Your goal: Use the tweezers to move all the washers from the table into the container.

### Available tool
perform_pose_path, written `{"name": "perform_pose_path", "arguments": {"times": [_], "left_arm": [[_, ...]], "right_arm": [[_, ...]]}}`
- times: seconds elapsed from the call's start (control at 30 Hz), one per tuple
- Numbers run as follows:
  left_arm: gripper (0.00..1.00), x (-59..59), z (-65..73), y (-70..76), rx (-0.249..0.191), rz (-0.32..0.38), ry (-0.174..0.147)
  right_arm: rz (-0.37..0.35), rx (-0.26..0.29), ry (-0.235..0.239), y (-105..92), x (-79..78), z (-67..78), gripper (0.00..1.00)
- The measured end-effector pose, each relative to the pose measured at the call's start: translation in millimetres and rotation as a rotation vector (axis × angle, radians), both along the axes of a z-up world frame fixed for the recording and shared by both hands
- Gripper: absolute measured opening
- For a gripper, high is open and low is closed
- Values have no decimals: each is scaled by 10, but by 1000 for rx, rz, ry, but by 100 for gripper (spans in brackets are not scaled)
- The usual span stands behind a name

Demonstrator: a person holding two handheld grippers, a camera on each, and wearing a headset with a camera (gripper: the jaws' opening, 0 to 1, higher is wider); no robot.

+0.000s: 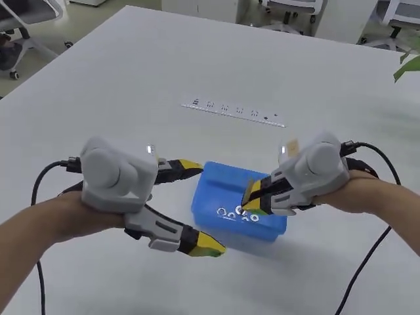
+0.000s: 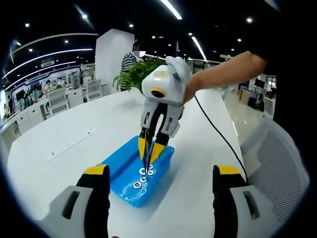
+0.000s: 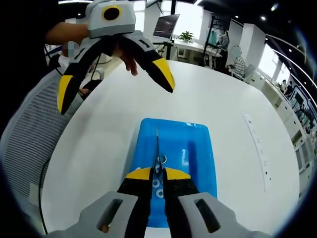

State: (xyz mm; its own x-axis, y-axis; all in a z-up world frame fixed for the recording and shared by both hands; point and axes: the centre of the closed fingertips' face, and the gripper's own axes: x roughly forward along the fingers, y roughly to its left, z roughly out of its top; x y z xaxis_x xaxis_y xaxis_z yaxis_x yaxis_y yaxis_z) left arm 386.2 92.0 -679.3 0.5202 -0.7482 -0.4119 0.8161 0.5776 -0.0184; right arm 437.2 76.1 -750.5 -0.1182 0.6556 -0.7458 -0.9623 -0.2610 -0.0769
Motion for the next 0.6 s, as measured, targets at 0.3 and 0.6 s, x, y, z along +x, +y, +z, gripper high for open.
{"name": "perform_pose_path", "arguments": {"times": [0.3, 0.6], "left_arm": [[70, 161, -20, -53, 32, -24, -13], [44, 321, -23, -138, 85, -74, -46]], "right_arm": [[0, -3, 13, -14, -15, -90, 9], [2, 7, 18, 11, -33, -107, 9]]}}
